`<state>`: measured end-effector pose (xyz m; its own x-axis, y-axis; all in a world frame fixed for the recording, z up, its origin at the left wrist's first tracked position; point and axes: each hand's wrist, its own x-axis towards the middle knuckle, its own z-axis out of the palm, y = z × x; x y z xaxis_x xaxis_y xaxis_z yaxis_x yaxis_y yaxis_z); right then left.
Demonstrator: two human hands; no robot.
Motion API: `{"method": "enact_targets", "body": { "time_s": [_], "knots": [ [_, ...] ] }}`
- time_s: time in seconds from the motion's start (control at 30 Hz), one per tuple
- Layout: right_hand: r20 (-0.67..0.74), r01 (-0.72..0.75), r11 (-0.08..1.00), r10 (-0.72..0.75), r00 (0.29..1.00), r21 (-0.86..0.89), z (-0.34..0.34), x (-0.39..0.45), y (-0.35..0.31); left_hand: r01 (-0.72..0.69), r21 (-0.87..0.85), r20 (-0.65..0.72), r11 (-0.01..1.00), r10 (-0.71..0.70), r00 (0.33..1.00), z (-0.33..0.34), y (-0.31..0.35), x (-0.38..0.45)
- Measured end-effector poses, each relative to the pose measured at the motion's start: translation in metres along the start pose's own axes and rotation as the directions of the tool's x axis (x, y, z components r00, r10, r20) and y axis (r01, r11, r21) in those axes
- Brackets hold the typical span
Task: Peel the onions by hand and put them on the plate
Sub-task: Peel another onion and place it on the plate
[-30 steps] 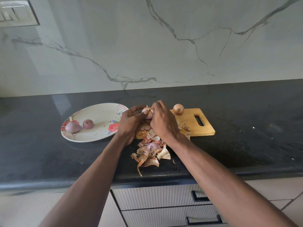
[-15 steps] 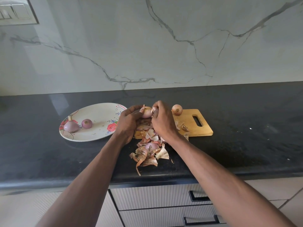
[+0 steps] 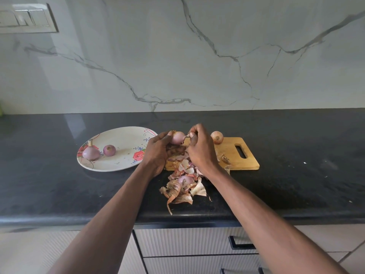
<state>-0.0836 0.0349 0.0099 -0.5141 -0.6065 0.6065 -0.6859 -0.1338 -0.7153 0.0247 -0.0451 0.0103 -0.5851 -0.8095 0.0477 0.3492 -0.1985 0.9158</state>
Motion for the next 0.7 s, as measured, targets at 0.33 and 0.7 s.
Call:
{"method": "enact_targets", "body": {
  "time_s": [0.33, 0.7],
  "knots": [
    [0.022, -0.021, 0.999, 0.020, 1.000, 0.044, -0.0011, 0.0004, -0.0033, 0.100, -0.036, -0.085, 0.994, -0.103, 0.991, 0.0014, 0.0047, 0.0003],
    [0.086, 0.100, 0.995, -0.101, 0.991, 0.017, 0.0006, 0.0021, 0.0005, 0.092, -0.018, -0.040, 0.996, -0.093, 0.995, -0.0012, 0.0043, -0.0001]
  ]
}}
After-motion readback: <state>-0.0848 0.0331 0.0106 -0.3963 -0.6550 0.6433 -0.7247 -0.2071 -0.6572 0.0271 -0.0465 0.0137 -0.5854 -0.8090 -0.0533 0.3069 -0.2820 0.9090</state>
